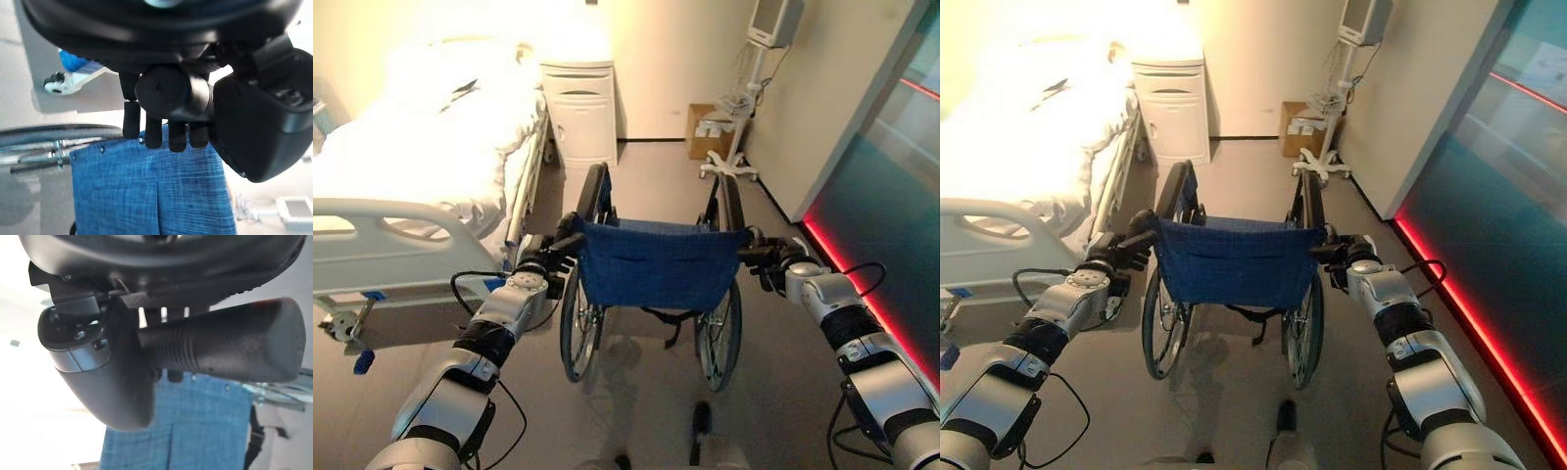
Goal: Push the wheelchair next to the bed
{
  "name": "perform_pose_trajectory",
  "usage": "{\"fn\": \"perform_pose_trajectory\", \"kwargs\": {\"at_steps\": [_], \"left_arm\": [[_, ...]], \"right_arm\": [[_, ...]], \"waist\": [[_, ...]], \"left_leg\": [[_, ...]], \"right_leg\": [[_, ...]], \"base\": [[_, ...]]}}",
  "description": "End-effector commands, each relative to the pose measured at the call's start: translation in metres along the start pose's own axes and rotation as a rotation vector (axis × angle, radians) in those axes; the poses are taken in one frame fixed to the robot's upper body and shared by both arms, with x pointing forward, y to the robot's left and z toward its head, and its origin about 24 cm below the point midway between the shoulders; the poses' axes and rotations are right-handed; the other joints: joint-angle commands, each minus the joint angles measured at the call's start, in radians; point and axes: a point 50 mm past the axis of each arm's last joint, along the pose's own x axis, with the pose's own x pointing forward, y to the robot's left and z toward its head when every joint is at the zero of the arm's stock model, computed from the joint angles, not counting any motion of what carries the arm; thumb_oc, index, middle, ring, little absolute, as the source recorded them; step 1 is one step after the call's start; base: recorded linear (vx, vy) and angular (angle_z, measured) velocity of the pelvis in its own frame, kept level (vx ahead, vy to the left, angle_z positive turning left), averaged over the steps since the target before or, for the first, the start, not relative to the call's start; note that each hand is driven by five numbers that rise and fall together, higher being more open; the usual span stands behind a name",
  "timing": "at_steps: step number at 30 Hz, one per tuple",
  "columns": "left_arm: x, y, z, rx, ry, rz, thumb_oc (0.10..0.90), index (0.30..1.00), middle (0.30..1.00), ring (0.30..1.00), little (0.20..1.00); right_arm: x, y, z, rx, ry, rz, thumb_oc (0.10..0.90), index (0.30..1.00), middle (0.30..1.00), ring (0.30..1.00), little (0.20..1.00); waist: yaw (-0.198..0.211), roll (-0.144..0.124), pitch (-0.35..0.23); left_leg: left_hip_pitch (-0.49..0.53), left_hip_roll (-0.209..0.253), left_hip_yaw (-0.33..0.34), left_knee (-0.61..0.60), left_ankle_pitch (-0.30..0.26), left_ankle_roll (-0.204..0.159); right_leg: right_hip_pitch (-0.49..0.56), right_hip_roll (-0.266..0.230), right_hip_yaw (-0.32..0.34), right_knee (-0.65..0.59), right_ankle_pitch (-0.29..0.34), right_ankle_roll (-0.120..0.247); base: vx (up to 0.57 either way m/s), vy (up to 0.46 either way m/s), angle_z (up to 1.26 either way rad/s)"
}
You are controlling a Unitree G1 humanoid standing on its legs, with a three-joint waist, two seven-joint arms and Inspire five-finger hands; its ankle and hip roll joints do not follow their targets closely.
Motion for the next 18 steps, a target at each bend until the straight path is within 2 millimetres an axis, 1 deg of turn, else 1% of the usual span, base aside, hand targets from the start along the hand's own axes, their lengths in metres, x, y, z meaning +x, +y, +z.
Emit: {"fn": "perform_pose_trajectory", "kwargs": {"at_steps": [1, 2, 3, 4, 5, 7, 8, 9, 10, 11, 13, 14, 15, 16, 17, 18], "left_arm": [[-0.014, -0.031, 0.093, -0.265, -0.359, -0.121, 0.4, 0.3, 0.3, 0.3, 0.3], [-0.014, -0.031, 0.092, -0.27, -0.356, -0.118, 0.4, 0.3, 0.3, 0.3, 0.3], [-0.014, -0.029, 0.087, -0.288, -0.351, -0.102, 0.4, 0.3, 0.3, 0.3, 0.3], [-0.015, -0.029, 0.086, -0.293, -0.35, -0.101, 0.4, 0.3, 0.3, 0.3, 0.3], [-0.018, -0.028, 0.081, -0.311, -0.351, -0.088, 0.4, 0.3, 0.3, 0.3, 0.3], [-0.019, -0.026, 0.08, -0.321, -0.353, -0.076, 0.4, 0.3, 0.3, 0.3, 0.3], [-0.02, -0.019, 0.078, -0.332, -0.355, -0.057, 0.4, 0.3, 0.3, 0.3, 0.3], [-0.019, -0.016, 0.077, -0.336, -0.357, -0.052, 0.4, 0.3, 0.3, 0.3, 0.3], [-0.019, -0.015, 0.077, -0.336, -0.357, -0.052, 0.4, 0.3, 0.3, 0.3, 0.3], [-0.015, -0.006, 0.076, -0.339, -0.362, -0.037, 0.4, 0.3, 0.3, 0.3, 0.3], [-0.012, 0.0, 0.076, -0.346, -0.365, -0.026, 0.4, 0.3, 0.3, 0.3, 0.3], [-0.01, 0.004, 0.076, -0.346, -0.363, -0.016, 0.4, 0.3, 0.3, 0.3, 0.3], [-0.01, 0.007, 0.076, -0.349, -0.362, -0.009, 0.4, 0.3, 0.3, 0.3, 0.3], [-0.009, 0.007, 0.076, -0.35, -0.362, -0.006, 0.4, 0.3, 0.3, 0.3, 0.3], [-0.009, 0.01, 0.075, -0.353, -0.36, 0.003, 0.4, 0.3, 0.3, 0.3, 0.3], [-0.009, 0.01, 0.074, -0.353, -0.359, 0.005, 0.4, 0.3, 0.3, 0.3, 0.3]], "right_arm": [[-0.025, 0.05, 0.062, 0.064, -0.271, 0.303, 0.4, 0.3, 0.3, 0.3, 0.3], [-0.025, 0.051, 0.061, 0.062, -0.272, 0.304, 0.4, 0.3, 0.3, 0.3, 0.3], [-0.027, 0.056, 0.059, 0.041, -0.283, 0.306, 0.4, 0.3, 0.3, 0.3, 0.3], [-0.027, 0.056, 0.059, 0.036, -0.286, 0.304, 0.4, 0.3, 0.3, 0.3, 0.3], [-0.03, 0.055, 0.057, 0.026, -0.305, 0.29, 0.4, 0.3, 0.3, 0.3, 0.3], [-0.031, 0.052, 0.057, 0.023, -0.32, 0.28, 0.4, 0.3, 0.3, 0.3, 0.3], [-0.031, 0.048, 0.057, 0.037, -0.339, 0.261, 0.4, 0.3, 0.3, 0.3, 0.3], [-0.032, 0.048, 0.057, 0.046, -0.343, 0.255, 0.4, 0.3, 0.3, 0.3, 0.3], [-0.032, 0.048, 0.057, 0.046, -0.343, 0.255, 0.4, 0.3, 0.3, 0.3, 0.3], [-0.032, 0.052, 0.064, 0.052, -0.347, 0.249, 0.4, 0.3, 0.3, 0.3, 0.3], [-0.032, 0.057, 0.071, 0.055, -0.349, 0.248, 0.4, 0.3, 0.3, 0.3, 0.3], [-0.033, 0.06, 0.076, 0.057, -0.345, 0.252, 0.4, 0.3, 0.3, 0.3, 0.3], [-0.034, 0.061, 0.079, 0.055, -0.342, 0.251, 0.4, 0.3, 0.3, 0.3, 0.3], [-0.034, 0.062, 0.08, 0.053, -0.342, 0.252, 0.4, 0.3, 0.3, 0.3, 0.3], [-0.035, 0.064, 0.08, 0.049, -0.338, 0.255, 0.4, 0.3, 0.3, 0.3, 0.3], [-0.035, 0.064, 0.079, 0.047, -0.338, 0.255, 0.4, 0.3, 0.3, 0.3, 0.3]], "waist": [[-0.057, 0.018, -0.108], [-0.058, 0.021, -0.111], [-0.06, 0.03, -0.126], [-0.061, 0.032, -0.13], [-0.055, 0.021, -0.13], [-0.049, 0.012, -0.126], [-0.037, -0.002, -0.111], [-0.026, -0.005, -0.101], [-0.026, -0.004, -0.101], [-0.001, 0.001, -0.084], [0.009, 0.011, -0.084], [0.019, 0.023, -0.088], [0.027, 0.029, -0.09], [0.031, 0.033, -0.09], [0.052, 0.047, -0.092], [0.058, 0.05, -0.091]], "left_leg": [[0.095, -0.017, -0.01, 0.193, -0.096, -0.046], [0.094, -0.012, -0.01, 0.199, -0.08, -0.053], [0.077, 0.013, 0.003, 0.288, 0.031, -0.091], [0.069, 0.02, 0.008, 0.322, 0.06, -0.101], [-0.005, 0.028, 0.037, 0.478, 0.138, -0.128], [-0.067, 0.029, 0.057, 0.575, 0.15, -0.134], [-0.165, 0.052, 0.099, 0.671, 0.145, -0.131], [-0.21, 0.062, 0.11, 0.691, 0.12, -0.125], [-0.211, 0.063, 0.109, 0.693, 0.119, -0.125], [-0.232, 0.057, 0.137, 0.59, 0.08, -0.111], [-0.209, 0.05, 0.153, 0.473, 0.069, -0.109], [-0.189, 0.038, 0.162, 0.324, 0.074, -0.11], [-0.188, 0.025, 0.161, 0.244, 0.081, -0.11], [-0.191, 0.019, 0.156, 0.205, 0.089, -0.113], [-0.229, 0.005, 0.135, 0.057, 0.144, -0.125], [-0.244, 0.005, 0.131, 0.023, 0.167, -0.129]], "right_leg": [[0.068, 0.089, -0.011, -0.189, 0.265, -0.074], [0.074, 0.093, -0.015, -0.191, 0.262, -0.08], [0.11, 0.11, -0.026, -0.209, 0.24, -0.114], [0.119, 0.115, -0.028, -0.213, 0.233, -0.123], [0.162, 0.114, -0.039, -0.226, 0.209, -0.153], [0.182, 0.109, -0.05, -0.227, 0.195, -0.167], [0.216, 0.103, -0.076, -0.223, 0.173, -0.185], [0.237, 0.1, -0.089, -0.224, 0.163, -0.186], [0.237, 0.101, -0.089, -0.224, 0.163, -0.186], [0.275, 0.102, -0.11, -0.219, 0.132, -0.177], [0.29, 0.115, -0.112, -0.215, 0.11, -0.172], [0.304, 0.135, -0.104, -0.215, 0.093, -0.168], [0.315, 0.146, -0.095, -0.218, 0.085, -0.166], [0.321, 0.152, -0.092, -0.22, 0.081, -0.165], [0.348, 0.176, -0.077, -0.227, 0.065, -0.165], [0.359, 0.182, -0.073, -0.23, 0.06, -0.167]], "base": [[0.24, -0.207, 0.7], [0.31, -0.273, 0.75], [0.22, -0.216, 0.41], [0.3, -0.357, 0.27], [0.16, -0.248, 0.03], [0.18, -0.274, 0.05], [0.22, -0.29, -0.2], [0.18, -0.231, -0.29], [0.24, -0.137, -0.16], [0.25, -0.089, 0.1], [0.3, -0.046, 0.1], [0.33, 0.013, -0.04], [0.31, 0.017, -0.01], [0.37, 0.037, 0.08], [0.32, 0.038, 0.08], [0.49, 0.047, -0.04]]}}
